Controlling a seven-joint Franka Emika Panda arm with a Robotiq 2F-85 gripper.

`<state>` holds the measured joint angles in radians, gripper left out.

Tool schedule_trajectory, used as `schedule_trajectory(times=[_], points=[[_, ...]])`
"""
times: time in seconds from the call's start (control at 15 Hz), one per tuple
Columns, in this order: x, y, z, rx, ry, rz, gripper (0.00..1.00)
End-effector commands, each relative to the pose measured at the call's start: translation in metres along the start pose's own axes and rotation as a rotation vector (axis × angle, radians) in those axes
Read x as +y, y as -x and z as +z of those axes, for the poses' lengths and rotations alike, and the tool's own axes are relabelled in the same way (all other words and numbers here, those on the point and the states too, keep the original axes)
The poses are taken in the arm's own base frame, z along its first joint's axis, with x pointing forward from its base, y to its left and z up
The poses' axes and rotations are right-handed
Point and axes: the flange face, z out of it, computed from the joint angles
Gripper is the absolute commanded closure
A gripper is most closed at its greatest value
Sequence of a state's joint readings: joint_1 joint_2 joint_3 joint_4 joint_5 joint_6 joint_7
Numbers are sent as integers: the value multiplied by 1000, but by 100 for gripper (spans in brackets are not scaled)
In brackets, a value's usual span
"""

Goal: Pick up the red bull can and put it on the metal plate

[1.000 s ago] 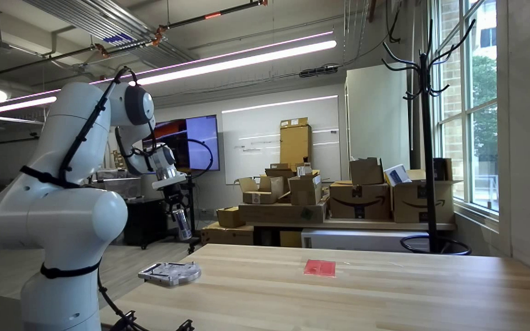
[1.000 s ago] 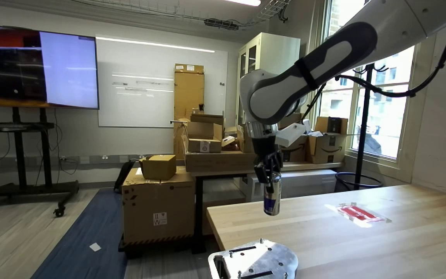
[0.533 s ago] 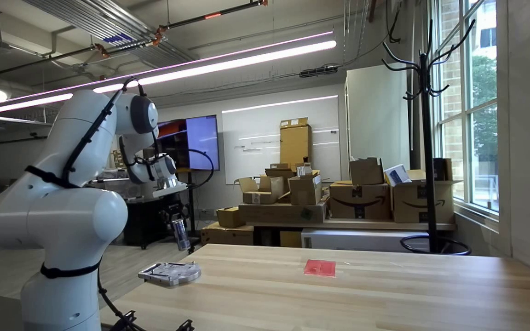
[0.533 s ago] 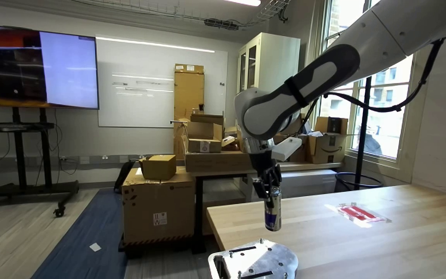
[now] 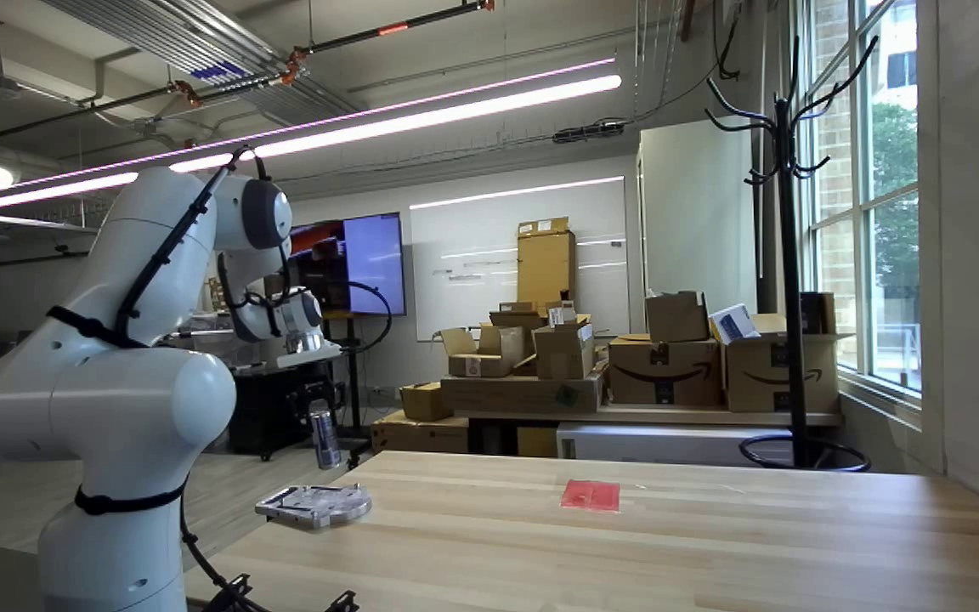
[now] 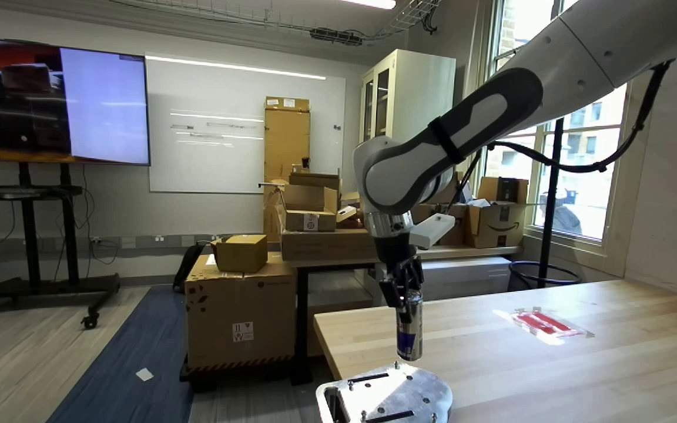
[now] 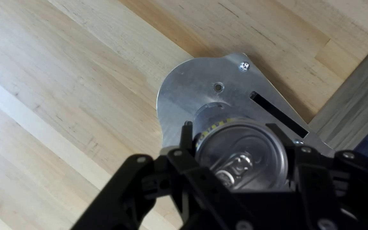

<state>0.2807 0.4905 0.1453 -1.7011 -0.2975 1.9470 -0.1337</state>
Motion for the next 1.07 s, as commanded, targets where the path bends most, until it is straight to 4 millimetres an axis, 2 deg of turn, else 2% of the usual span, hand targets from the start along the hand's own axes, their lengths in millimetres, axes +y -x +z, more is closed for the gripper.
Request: schedule_trajectory(times=[0.0,0.53,1.0], points=[[-1,-1,2,6,-24,-27,67],[3,-15,41,-10,-77,-29,67],[2,-28,52,5,-105,-39,67]])
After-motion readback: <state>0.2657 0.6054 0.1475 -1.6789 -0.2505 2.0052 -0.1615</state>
